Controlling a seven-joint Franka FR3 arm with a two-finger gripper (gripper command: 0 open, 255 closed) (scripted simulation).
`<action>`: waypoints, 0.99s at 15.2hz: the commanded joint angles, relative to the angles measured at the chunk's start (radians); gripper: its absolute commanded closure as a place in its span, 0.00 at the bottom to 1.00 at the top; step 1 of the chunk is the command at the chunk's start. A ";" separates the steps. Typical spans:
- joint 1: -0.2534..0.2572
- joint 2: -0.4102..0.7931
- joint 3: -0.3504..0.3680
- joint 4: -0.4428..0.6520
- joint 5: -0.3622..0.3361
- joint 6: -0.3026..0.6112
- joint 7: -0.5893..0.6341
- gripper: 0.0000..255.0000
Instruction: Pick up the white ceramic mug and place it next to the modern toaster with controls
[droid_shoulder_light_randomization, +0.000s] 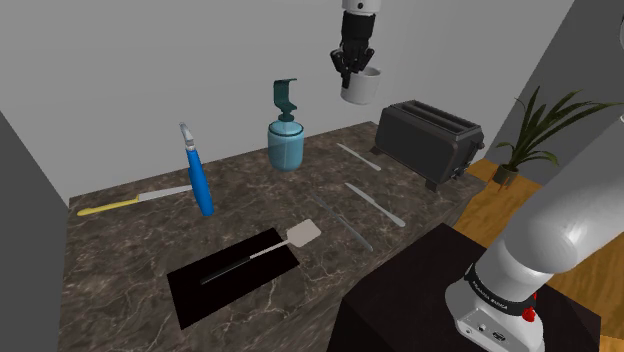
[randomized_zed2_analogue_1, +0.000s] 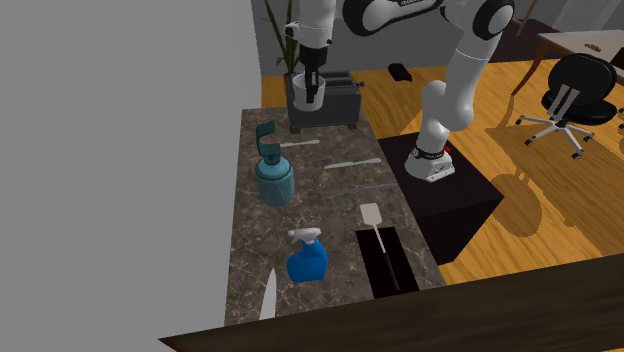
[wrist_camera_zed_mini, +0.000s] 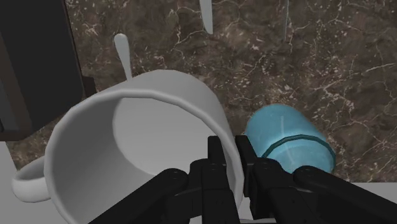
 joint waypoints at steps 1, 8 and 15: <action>-0.020 -0.022 -0.027 -0.018 0.002 -0.001 -0.049 1.00; -0.045 -0.064 -0.066 -0.131 0.003 0.074 -0.110 1.00; -0.045 -0.067 -0.066 -0.229 0.002 0.169 -0.106 1.00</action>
